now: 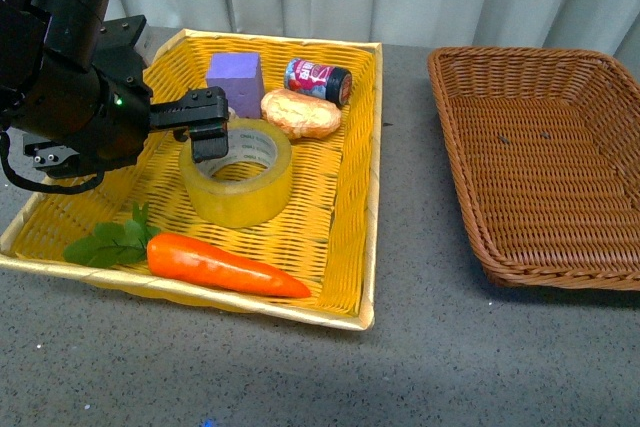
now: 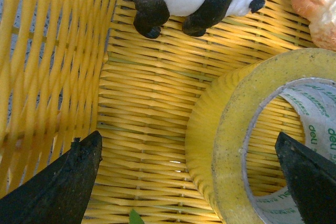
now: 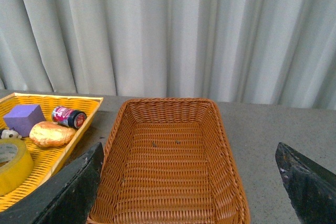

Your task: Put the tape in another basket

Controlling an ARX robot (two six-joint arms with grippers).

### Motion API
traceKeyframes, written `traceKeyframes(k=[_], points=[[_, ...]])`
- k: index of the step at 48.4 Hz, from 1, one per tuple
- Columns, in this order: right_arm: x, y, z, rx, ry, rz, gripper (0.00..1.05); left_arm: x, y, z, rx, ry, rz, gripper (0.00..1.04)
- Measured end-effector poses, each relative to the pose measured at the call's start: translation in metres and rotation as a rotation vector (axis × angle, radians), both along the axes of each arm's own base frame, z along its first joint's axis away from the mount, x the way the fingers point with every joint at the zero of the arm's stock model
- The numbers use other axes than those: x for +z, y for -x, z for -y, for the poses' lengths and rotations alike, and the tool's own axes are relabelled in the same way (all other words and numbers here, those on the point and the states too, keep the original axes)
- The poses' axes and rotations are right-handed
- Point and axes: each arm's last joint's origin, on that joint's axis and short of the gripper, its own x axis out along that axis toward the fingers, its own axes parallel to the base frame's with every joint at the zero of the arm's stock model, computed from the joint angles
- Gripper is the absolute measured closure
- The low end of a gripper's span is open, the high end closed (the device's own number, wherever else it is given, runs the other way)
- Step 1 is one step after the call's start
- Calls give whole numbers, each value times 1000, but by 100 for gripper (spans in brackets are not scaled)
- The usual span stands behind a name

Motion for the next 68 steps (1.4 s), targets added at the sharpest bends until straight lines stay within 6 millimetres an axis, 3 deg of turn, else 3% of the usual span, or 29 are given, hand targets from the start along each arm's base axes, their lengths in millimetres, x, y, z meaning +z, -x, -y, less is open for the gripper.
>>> traceKeyframes(k=[20,46,56,68], points=[[0,0,0,0,0,0,9,-6,-3,3,-12,-25,-15,7],[0,0,0,0,0,0,9,-6,-3,9,-22,-27,-16,86],[0,0,0,0,0,0,9,2,-2,11,-42,-25,3,88],[0,0,0,0,0,0,9,41,-5,22,-223,-46,154,88]])
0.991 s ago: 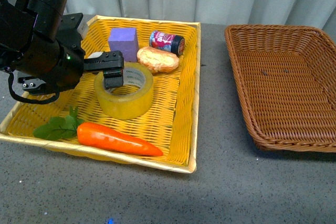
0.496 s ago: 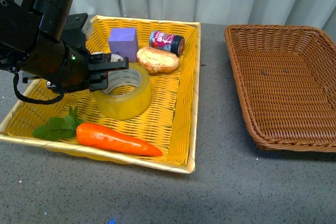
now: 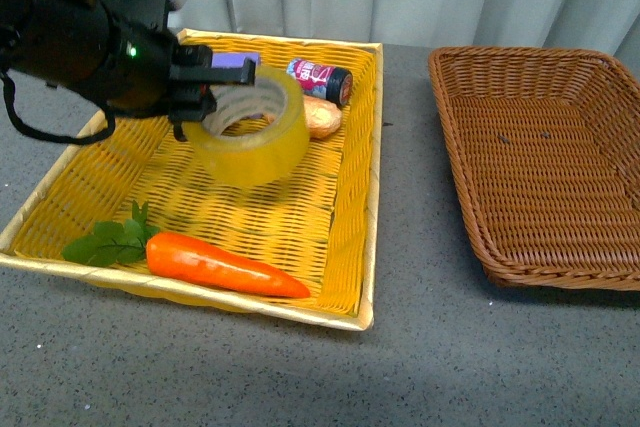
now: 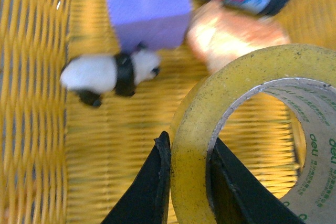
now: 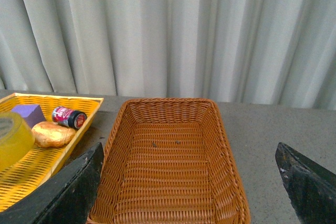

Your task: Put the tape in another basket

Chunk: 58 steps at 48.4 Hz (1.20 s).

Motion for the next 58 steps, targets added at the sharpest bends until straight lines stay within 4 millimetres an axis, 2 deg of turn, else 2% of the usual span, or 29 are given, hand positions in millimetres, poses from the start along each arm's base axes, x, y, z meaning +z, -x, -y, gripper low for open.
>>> traceKeyframes(k=[5,9,22,27,39,58], points=[[0,0,0,0,0,0,9,21,-3,13,-139,-21,113,88],[0,0,0,0,0,0,9,40,-3,31,-317,-54,210,88],[0,0,0,0,0,0,9,62,-3,76,-705,-171,417,88],[0,0,0,0,0,0,9,62,-3,86,-813,-229,450,88],[0,0,0,0,0,0,9,55,-1,98,-913,-311,471,88],[0,0,0,0,0,0,9,57,-2,100,-923,-345,488,88]])
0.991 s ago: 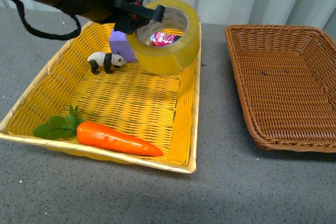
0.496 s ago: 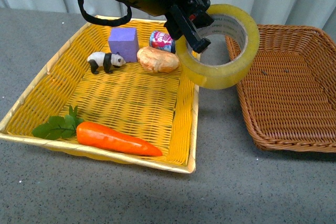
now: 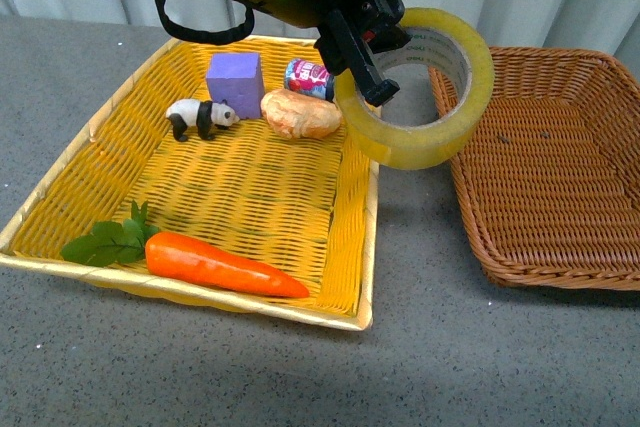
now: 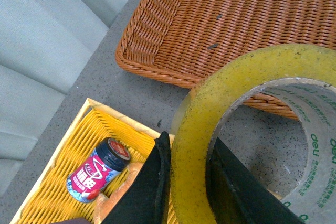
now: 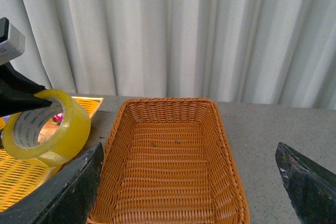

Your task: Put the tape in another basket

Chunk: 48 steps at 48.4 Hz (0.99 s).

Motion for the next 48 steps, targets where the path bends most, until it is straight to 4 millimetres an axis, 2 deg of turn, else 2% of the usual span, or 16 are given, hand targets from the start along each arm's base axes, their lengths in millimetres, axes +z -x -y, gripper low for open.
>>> traceKeyframes(k=[19,22,25,29,37,41,44,48], points=[[0,0,0,0,0,0,9,0,0,0,0,-3,2,88],[0,0,1,-42,24,-95,9,0,0,0,0,-3,2,88],[2,-3,1,-62,67,-302,9,0,0,0,1,-4,3,88],[2,-10,1,-26,73,-406,9,0,0,0,0,-4,4,88],[21,-46,-4,85,60,-455,9,0,0,0,-1,-5,5,89],[32,-73,-9,130,53,-473,9,0,0,0,-1,-5,5,89],[35,-91,-14,161,47,-511,9,0,0,0,-1,-5,5,89],[35,-106,-19,193,43,-547,9,0,0,0,-1,-6,5,89]])
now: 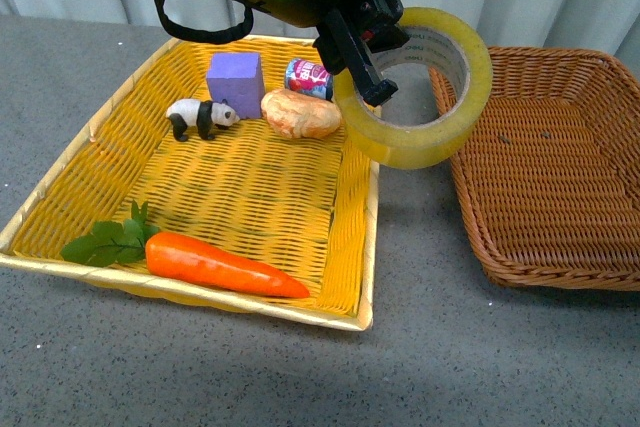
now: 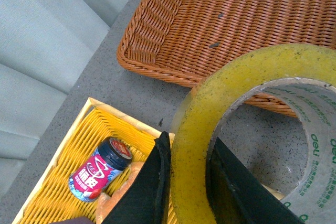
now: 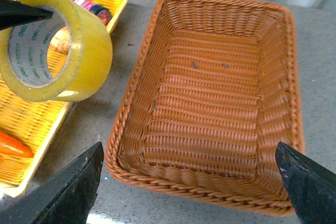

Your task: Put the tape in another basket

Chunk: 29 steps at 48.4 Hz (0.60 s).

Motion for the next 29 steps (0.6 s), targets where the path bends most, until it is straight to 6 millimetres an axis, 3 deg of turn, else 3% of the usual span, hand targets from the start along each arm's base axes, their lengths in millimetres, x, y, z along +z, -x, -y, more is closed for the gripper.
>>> traceKeyframes(k=[14,29], points=[[-3,-60,-38,144,-32,-132,9,0,0,0,0,0,0,89],[-19,-91,-61,160,-71,-181,9,0,0,0,0,0,0,89]])
